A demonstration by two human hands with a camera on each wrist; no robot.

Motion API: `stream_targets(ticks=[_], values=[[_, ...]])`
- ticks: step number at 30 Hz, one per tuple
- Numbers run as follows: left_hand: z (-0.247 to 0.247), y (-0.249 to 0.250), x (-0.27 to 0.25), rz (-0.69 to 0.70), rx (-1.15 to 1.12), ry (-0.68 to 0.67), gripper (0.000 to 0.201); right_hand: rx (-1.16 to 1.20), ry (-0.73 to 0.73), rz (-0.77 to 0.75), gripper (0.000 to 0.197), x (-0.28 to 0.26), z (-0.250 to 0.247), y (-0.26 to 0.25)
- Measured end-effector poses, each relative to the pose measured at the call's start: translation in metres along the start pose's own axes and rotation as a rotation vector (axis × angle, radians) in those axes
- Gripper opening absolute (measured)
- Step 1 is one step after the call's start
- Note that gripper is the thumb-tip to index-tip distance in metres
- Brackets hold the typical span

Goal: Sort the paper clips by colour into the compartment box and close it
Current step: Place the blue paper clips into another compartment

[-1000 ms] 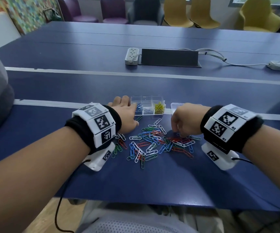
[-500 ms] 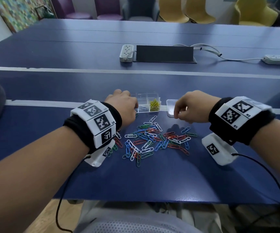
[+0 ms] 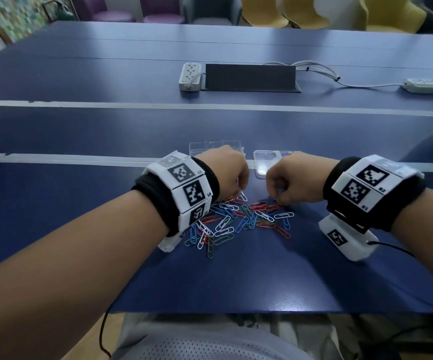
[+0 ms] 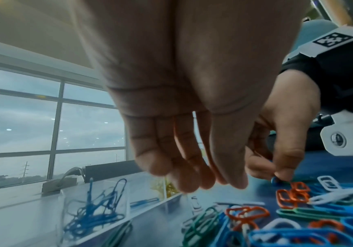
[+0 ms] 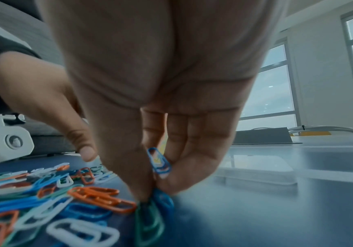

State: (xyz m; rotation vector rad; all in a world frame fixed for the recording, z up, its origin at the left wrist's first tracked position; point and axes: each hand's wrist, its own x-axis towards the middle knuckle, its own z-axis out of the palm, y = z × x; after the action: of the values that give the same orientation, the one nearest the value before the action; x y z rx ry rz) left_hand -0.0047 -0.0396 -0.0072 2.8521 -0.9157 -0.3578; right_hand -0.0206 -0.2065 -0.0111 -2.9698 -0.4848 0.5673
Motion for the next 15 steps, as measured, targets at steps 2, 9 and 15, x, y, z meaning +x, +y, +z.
stream_targets(ticks=[2, 9, 15], values=[[0.001, -0.002, 0.002, -0.043, 0.027, -0.029, 0.015, 0.020, 0.026, 0.001, 0.020, 0.000, 0.001, 0.001], [0.004, -0.013, 0.002, -0.128, 0.060, -0.136, 0.038, 0.097, 0.021, 0.049, 0.032, -0.014, -0.003, 0.002], [0.005, -0.016, 0.001, -0.151, 0.013, -0.090, 0.020, 0.065, -0.002, 0.127, 0.016, -0.041, 0.001, -0.007]])
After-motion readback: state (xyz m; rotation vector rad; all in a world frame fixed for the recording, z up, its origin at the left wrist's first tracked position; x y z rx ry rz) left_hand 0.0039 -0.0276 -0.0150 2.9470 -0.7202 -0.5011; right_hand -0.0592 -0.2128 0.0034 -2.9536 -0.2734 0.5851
